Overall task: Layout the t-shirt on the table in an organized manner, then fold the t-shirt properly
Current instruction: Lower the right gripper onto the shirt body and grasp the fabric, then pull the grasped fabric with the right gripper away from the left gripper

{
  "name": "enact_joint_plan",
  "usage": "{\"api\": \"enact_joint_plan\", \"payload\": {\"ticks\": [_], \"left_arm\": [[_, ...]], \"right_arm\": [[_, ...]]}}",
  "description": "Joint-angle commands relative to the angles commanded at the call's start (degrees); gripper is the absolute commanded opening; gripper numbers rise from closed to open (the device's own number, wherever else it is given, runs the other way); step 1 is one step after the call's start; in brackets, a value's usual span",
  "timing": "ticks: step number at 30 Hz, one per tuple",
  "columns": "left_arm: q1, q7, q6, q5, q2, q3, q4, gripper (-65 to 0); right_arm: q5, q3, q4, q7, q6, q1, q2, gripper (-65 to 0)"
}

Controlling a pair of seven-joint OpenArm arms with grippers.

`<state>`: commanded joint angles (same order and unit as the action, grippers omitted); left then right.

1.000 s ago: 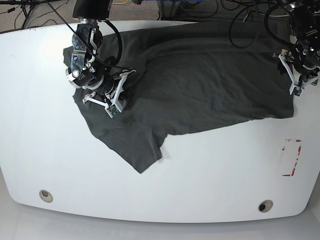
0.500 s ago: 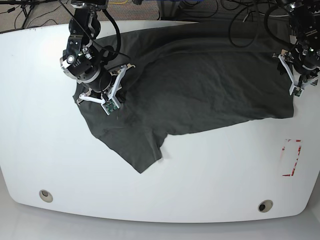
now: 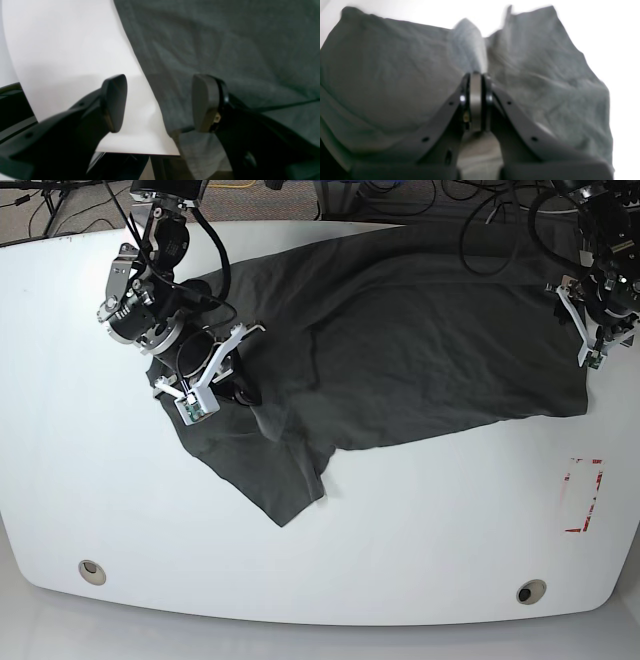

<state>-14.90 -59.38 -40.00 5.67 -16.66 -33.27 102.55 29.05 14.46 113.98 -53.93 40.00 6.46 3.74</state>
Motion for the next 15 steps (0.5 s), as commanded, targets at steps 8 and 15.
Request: {"api": "enact_joint_plan", "payload": {"ticks": [8, 15], "left_arm": [[0.0, 0.0, 0.0, 0.0, 0.1, 0.0, 0.0, -27.1], [-0.4, -0.1, 0.0, 0.0, 0.2, 0.0, 0.0, -27.1]], "right_arm": [[-11.1, 0.4, -4.7, 0.7, 0.0, -1.3, 2.2, -64.2], [-16.8, 0.4, -7.2, 2.5, 0.0, -1.6, 5.3, -64.2]]}}
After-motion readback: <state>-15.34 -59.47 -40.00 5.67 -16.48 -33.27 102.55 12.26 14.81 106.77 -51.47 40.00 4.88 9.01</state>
